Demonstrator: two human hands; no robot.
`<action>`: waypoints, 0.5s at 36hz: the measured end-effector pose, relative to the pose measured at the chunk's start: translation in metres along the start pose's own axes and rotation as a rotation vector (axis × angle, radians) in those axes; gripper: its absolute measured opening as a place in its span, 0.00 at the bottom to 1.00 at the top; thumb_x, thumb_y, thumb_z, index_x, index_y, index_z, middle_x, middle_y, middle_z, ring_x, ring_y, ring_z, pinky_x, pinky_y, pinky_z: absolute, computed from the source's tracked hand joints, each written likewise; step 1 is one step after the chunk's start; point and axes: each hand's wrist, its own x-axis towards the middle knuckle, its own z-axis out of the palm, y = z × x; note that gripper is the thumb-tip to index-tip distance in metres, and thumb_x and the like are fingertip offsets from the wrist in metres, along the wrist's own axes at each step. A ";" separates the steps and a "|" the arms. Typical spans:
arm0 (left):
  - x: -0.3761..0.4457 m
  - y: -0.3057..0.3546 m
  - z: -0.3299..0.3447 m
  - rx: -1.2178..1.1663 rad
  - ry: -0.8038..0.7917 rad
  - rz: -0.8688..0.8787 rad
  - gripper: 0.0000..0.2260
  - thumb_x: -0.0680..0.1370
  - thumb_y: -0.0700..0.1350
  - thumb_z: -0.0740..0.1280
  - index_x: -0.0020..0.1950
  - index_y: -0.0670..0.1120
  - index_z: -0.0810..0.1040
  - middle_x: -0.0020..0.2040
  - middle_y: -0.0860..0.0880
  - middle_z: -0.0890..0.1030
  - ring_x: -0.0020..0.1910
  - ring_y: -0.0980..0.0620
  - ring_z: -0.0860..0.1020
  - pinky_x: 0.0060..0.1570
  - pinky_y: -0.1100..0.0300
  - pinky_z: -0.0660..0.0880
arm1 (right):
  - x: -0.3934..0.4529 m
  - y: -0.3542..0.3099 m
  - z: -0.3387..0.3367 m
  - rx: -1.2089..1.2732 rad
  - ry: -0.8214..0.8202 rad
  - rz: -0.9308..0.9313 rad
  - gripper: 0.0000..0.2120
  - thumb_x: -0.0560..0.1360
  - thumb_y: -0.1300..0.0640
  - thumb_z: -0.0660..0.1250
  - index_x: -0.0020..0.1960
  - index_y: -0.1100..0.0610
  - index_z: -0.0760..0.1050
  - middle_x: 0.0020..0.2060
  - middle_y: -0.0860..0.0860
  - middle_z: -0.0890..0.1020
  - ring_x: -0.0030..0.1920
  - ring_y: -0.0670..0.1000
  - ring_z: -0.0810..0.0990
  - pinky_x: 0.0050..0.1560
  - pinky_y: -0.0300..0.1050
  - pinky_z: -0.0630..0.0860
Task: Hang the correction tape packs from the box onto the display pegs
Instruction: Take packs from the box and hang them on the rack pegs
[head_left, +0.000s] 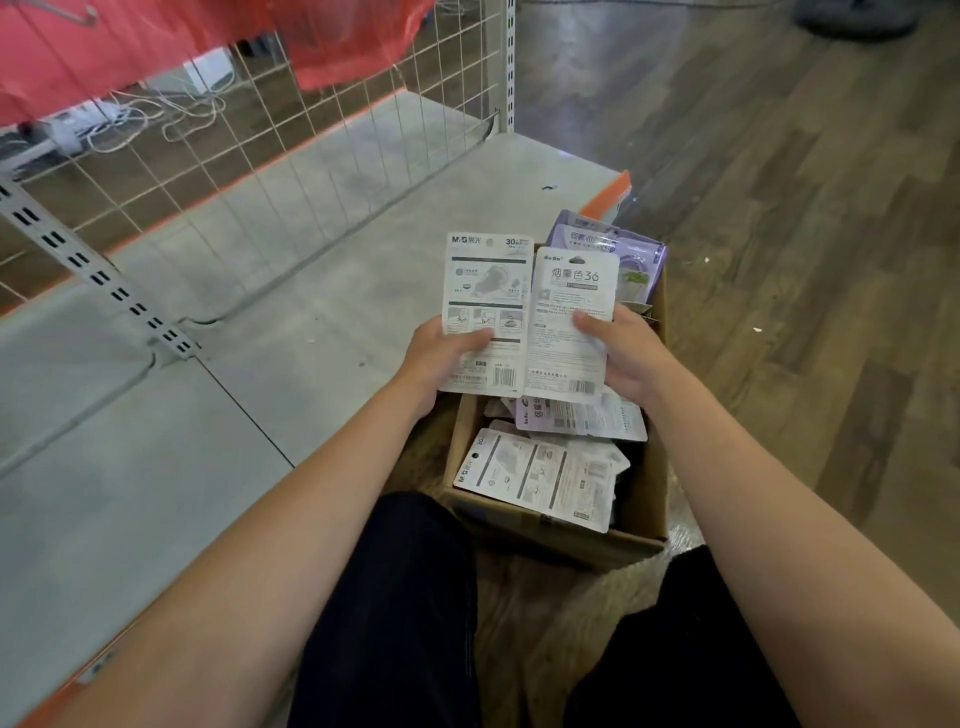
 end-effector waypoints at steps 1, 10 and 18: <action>0.000 0.000 0.001 0.005 -0.010 0.002 0.14 0.75 0.40 0.71 0.60 0.45 0.78 0.56 0.48 0.83 0.54 0.49 0.81 0.57 0.51 0.77 | 0.002 0.001 0.003 0.005 0.014 -0.009 0.11 0.80 0.64 0.60 0.58 0.54 0.74 0.54 0.51 0.81 0.58 0.55 0.80 0.60 0.57 0.76; -0.004 0.009 -0.001 0.084 0.107 -0.018 0.29 0.72 0.39 0.74 0.61 0.48 0.57 0.56 0.51 0.76 0.53 0.52 0.78 0.49 0.60 0.78 | 0.003 -0.006 0.043 -0.061 0.009 -0.028 0.13 0.81 0.59 0.60 0.65 0.55 0.69 0.58 0.53 0.80 0.53 0.52 0.81 0.49 0.51 0.81; -0.045 0.058 0.018 0.217 0.095 -0.060 0.36 0.70 0.35 0.75 0.62 0.49 0.51 0.61 0.46 0.76 0.59 0.50 0.76 0.60 0.57 0.75 | -0.051 -0.050 0.037 0.036 0.074 0.129 0.12 0.83 0.58 0.55 0.65 0.55 0.69 0.61 0.56 0.78 0.61 0.57 0.78 0.61 0.58 0.75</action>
